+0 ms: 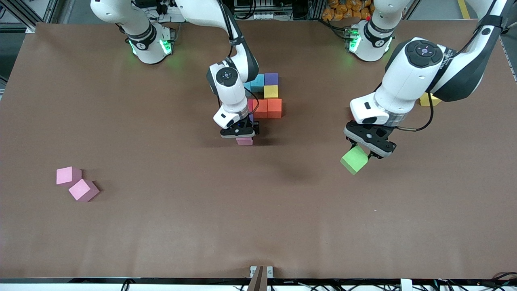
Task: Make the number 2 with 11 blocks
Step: 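Lower the pink cube below the purple cube while the left gripper holds green, then open the right gripper to release pink while the left gripper lowers green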
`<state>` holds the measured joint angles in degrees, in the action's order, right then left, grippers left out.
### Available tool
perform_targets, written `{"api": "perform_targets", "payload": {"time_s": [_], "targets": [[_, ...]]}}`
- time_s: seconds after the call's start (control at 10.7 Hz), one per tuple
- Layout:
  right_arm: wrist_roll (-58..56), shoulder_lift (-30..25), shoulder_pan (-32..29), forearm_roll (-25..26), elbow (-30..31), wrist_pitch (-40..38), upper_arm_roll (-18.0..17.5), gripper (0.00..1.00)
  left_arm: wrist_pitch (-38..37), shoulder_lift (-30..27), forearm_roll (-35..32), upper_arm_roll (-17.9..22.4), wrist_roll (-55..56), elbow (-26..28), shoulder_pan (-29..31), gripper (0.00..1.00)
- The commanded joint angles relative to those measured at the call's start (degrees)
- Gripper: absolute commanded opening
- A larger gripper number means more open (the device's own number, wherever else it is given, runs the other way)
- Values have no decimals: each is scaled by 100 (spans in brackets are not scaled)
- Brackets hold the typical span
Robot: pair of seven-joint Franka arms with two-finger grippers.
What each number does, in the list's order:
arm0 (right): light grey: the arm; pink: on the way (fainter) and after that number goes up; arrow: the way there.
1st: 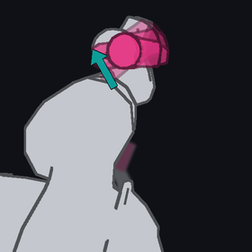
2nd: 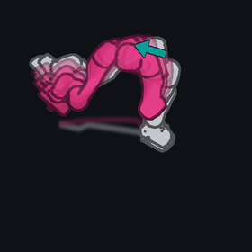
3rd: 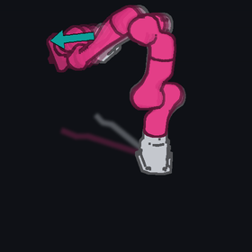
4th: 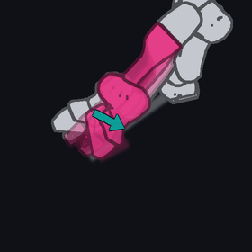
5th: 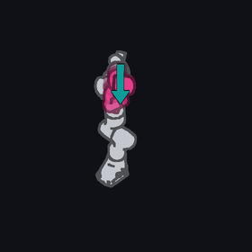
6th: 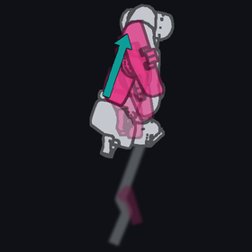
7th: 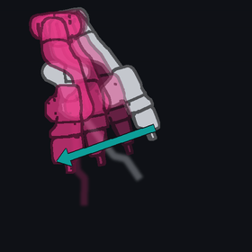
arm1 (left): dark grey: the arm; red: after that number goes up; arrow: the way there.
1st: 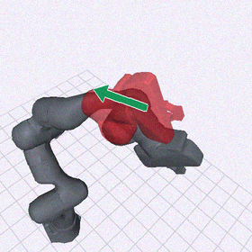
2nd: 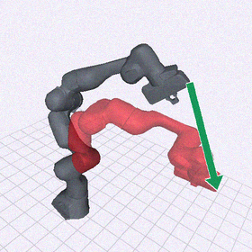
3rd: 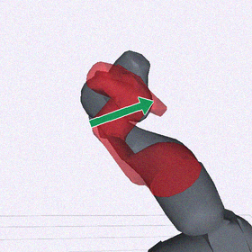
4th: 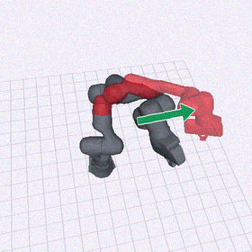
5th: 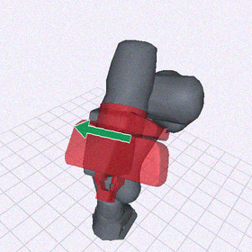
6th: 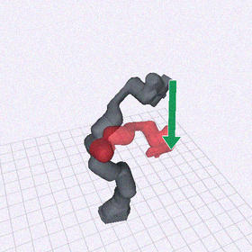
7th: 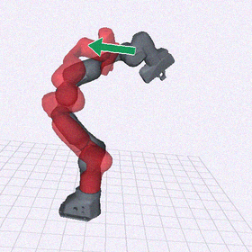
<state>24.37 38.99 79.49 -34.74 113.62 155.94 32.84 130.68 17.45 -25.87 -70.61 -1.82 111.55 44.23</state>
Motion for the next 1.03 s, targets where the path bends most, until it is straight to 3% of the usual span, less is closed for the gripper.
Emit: {"api": "perform_targets", "payload": {"time_s": [0.0,0.28,0.38,0.56,0.94], "targets": [[-20,-23,102,-42,213,-11,12,3,-16,47,74,-76,-134,68,16,32],[-46,-23,93,-42,257,33,4,4,-16,83,56,-76,-134,94,7,32],[-29,-23,102,-42,257,68,3,13,-16,74,56,-76,-143,129,7,31],[32,-23,50,-76,240,25,-14,100,-16,74,56,-76,-143,165,7,31],[481,-85,-56,-129,73,-124,-14,100,-16,170,56,-76,-152,191,-99,31]]}}
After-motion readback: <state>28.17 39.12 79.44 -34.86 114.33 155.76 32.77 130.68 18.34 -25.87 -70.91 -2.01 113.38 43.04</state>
